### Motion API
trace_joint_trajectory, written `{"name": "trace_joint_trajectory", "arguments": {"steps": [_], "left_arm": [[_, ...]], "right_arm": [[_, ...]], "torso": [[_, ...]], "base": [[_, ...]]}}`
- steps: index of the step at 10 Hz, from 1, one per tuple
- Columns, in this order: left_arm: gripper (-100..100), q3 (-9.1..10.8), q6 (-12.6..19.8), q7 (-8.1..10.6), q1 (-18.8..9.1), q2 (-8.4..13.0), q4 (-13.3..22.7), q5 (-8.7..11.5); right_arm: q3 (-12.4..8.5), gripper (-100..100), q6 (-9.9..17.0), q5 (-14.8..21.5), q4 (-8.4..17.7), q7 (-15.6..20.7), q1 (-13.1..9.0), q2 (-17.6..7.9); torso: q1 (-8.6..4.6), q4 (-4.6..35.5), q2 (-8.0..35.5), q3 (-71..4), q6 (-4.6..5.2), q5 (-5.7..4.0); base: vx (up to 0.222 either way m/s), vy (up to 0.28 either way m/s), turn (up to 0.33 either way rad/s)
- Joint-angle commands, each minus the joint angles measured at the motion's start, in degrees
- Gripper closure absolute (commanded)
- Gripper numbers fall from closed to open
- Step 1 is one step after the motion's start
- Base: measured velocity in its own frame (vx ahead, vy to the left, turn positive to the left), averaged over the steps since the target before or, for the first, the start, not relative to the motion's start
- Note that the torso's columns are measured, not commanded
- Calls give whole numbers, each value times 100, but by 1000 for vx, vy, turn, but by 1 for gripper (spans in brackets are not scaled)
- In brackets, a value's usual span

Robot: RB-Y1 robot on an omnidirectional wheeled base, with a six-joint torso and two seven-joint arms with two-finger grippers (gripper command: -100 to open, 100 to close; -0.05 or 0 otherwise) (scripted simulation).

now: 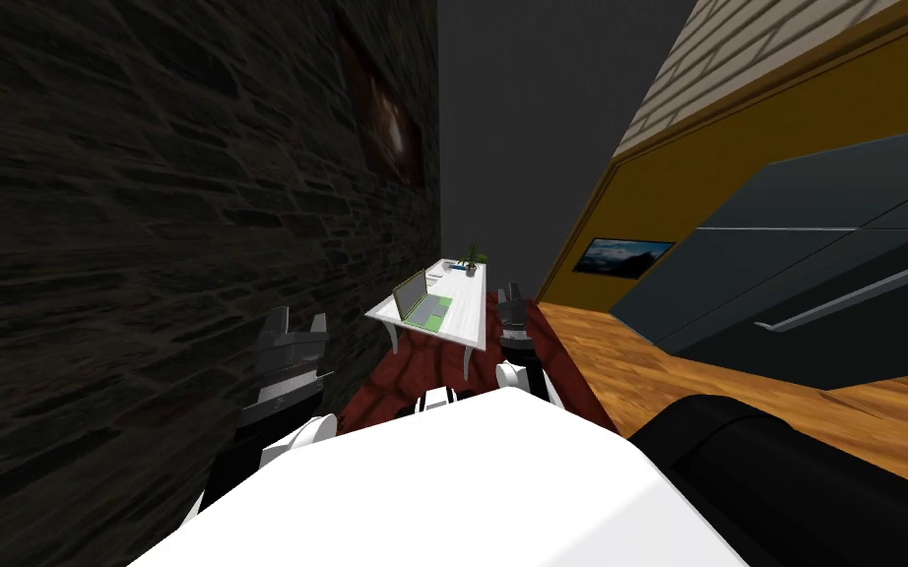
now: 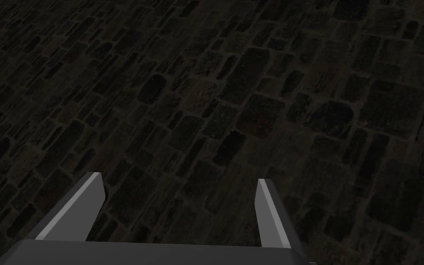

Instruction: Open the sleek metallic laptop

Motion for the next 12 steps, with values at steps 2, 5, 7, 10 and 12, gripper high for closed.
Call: {"name": "trace_joint_trajectory", "arguments": {"steps": [2, 5, 7, 10, 12], "left_arm": [[-100, -33, 105, -4, -14, 436, 28, -73], [-100, -83, 263, -11, -35, 749, 71, -182], [-100, -163, 517, -21, -70, 1084, 144, -357], [-100, -243, 771, -31, -107, 1401, 225, -531], [-100, -297, 946, -37, -133, 1638, 286, -650]], "right_arm": [[0, 0, 1, 0, 3, 0, 1, 0], [0, 0, 1, 0, 3, 0, 1, 0], [0, 0, 1, 0, 3, 0, 1, -1], [-1, 0, 1, 0, 3, 0, 2, -1], [0, 0, 1, 0, 3, 0, 2, -1]], "torso": [[5, 244, 242, -509, 1, 2], [0, 267, 262, -540, 0, 0], [8, 267, 262, -541, 2, 2], [-8, 269, 272, -536, -1, -2], [0, 268, 265, -538, 1, -1]], "base": [[25, 18, -63], [41, 25, -86], [81, 74, -210], [76, 62, -130], [84, 71, -172]]}}
